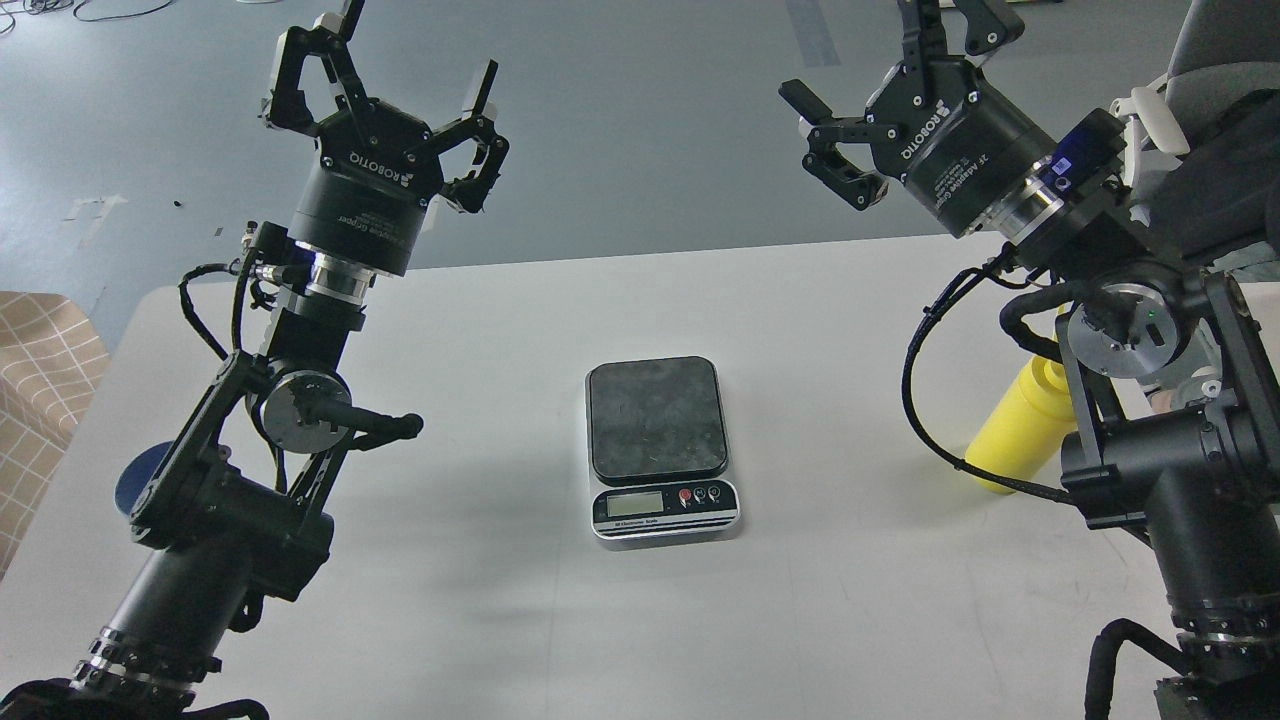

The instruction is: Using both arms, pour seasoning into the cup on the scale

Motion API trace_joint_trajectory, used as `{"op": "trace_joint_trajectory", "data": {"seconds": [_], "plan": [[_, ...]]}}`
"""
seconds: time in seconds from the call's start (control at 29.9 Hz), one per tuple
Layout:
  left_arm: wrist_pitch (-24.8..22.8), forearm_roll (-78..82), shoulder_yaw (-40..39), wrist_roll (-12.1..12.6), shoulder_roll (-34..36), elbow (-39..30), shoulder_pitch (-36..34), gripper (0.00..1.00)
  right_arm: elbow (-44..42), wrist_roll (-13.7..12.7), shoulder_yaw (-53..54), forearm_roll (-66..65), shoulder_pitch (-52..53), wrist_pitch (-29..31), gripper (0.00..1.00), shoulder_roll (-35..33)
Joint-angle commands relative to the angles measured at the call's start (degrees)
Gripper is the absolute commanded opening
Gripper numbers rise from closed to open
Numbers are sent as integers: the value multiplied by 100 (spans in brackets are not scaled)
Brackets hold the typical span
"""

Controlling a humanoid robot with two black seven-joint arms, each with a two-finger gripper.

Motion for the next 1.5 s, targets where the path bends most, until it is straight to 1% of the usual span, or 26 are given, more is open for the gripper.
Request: {"op": "trace_joint_trajectory", "data": {"seconds": [0.0, 0.4, 1.47], "plan": [[12, -9, 0, 25, -9, 0, 2, 99, 16, 0, 0, 3, -60, 9, 100, 0], [21, -9, 9, 25, -185, 0, 107, 99, 16, 0, 0, 3, -122, 18, 100, 0], [12, -17, 0, -1, -247, -44, 134, 99, 16, 9, 0, -6, -192, 18, 100, 0]]}}
